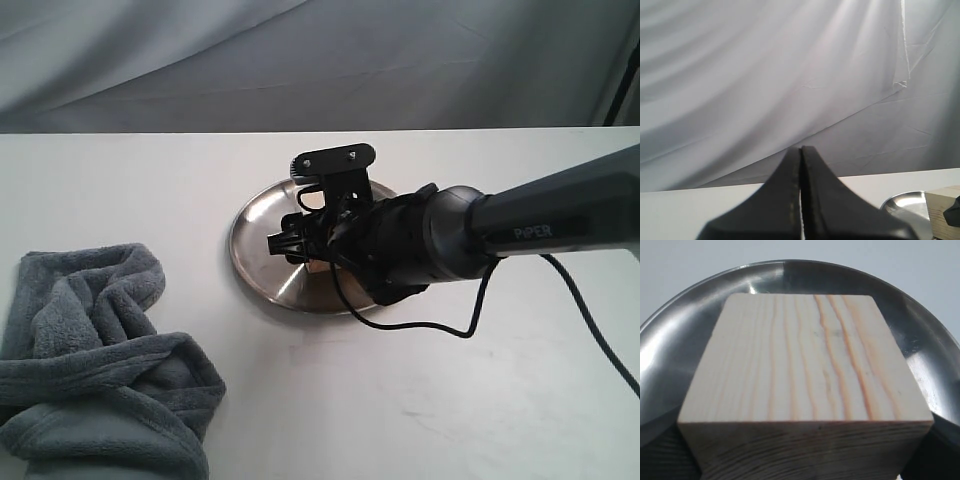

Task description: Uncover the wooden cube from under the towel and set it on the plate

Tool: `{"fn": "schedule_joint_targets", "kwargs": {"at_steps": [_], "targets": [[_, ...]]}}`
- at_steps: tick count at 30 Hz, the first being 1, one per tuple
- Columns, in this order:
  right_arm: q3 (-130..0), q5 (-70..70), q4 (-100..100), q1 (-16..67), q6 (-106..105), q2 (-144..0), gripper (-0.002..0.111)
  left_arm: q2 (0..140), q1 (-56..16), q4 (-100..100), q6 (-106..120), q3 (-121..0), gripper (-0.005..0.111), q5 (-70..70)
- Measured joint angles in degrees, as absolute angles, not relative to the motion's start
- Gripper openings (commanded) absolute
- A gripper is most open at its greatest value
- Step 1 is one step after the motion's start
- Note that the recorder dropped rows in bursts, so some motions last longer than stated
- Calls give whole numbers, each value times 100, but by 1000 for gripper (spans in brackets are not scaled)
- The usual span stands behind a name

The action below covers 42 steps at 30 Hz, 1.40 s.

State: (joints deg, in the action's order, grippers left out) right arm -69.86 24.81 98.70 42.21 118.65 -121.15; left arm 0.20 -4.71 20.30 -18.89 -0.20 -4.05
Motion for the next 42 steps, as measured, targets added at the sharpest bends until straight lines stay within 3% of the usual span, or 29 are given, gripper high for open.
{"fn": "schedule_joint_targets", "kwargs": {"at_steps": [7, 22, 29, 31, 32, 36, 42], "targets": [[-6986, 2470, 9870, 4221, 11852, -12115, 78, 20, -471, 2030, -1889, -20, 0, -405], [-6986, 2439, 9815, 4221, 11841, -12014, 97, 20, -471, 2030, -1889, -20, 0, -405], [-6986, 2418, 9917, 4221, 11454, -11141, 93, 20, -471, 2030, -1889, -20, 0, -405], [-6986, 2248, 9916, 4209, 11372, -10950, 86, 20, -471, 2030, -1889, -20, 0, -405], [-6986, 2083, 9916, 4181, 11345, -10835, 75, 20, -471, 2030, -1889, -20, 0, -405], [-6986, 729, 9803, 3796, 11283, -10367, 60, 20, -471, 2030, -1889, -20, 0, -405], [-6986, -2053, 9884, 2852, 11196, -10207, 59, 20, -471, 2030, -1889, -20, 0, -405]]}}
